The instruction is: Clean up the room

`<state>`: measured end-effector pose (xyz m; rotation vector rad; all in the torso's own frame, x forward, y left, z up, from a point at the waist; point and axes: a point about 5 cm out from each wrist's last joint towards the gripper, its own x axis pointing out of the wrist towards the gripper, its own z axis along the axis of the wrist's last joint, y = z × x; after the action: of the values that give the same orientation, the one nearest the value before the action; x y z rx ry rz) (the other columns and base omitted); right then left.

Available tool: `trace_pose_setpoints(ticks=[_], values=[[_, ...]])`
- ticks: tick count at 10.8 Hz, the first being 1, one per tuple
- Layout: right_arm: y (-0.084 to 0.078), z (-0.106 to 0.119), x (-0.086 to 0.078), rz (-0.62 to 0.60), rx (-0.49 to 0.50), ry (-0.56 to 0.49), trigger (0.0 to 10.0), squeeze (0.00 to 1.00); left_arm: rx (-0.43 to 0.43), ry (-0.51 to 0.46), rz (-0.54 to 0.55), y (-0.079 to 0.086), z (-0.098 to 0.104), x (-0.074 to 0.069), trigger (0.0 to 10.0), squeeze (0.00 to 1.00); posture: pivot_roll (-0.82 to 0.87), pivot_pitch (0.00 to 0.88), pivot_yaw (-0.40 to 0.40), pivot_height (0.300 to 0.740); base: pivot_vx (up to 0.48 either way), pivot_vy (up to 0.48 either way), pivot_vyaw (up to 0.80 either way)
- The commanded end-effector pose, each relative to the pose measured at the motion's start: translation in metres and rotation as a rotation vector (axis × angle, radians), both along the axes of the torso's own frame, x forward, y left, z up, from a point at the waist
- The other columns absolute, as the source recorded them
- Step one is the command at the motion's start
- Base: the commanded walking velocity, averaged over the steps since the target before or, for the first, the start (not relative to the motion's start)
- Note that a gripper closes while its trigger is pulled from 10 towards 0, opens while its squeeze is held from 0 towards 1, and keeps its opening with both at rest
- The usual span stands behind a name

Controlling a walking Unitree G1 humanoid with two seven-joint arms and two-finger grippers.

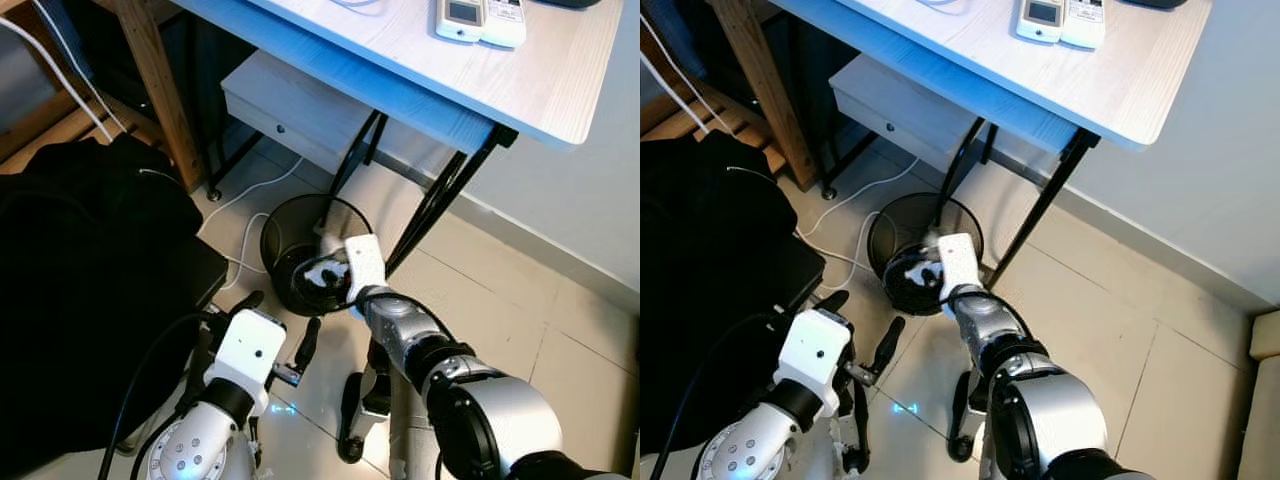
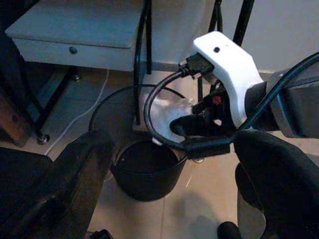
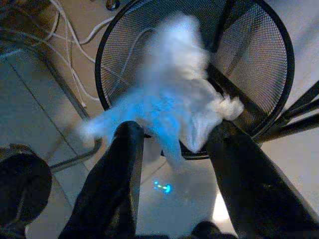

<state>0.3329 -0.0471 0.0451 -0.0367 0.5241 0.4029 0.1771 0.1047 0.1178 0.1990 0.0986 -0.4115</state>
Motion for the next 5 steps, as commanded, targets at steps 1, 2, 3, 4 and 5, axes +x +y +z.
trace_pose_setpoints(ticks=[1, 2, 3, 4, 5], values=[[0.0038, -0.0105, -0.0095, 0.022, -0.019, 0.029, 10.0, 1.0, -0.005, 0.029, -0.015, -0.0034, -0.0058, -0.0038, 10.0, 0.0, 0.3, 0.298, -0.103, 0.578, 0.0, 0.0, 0.0], [0.0047, -0.011, -0.0101, 0.04, -0.044, 0.022, 10.0, 1.0, -0.005, 0.029, -0.016, -0.0033, -0.0059, -0.0036, 10.0, 0.0, 0.3, 0.298, -0.102, 0.578, 0.0, 0.0, 0.0], [0.0056, -0.0111, -0.0105, 0.034, -0.027, 0.028, 10.0, 1.0, -0.004, 0.028, -0.016, -0.003, -0.0058, -0.004, 10.0, 0.0, 0.3, 0.298, -0.102, 0.578, 0.0, 0.0, 0.0], [0.0058, -0.0115, -0.0109, 0.029, -0.022, 0.03, 10.0, 1.0, -0.004, 0.028, -0.017, -0.0029, -0.0057, -0.0045, 10.0, 0.0, 0.3, 0.297, -0.102, 0.578, 0.0, 0.0, 0.0], [0.0058, -0.0119, -0.0112, 0.024, -0.015, 0.033, 10.0, 1.0, -0.005, 0.028, -0.018, -0.003, -0.0058, -0.0045, 10.0, 0.0, 0.3, 0.295, -0.102, 0.578, 0.0, 0.0, 0.0]])
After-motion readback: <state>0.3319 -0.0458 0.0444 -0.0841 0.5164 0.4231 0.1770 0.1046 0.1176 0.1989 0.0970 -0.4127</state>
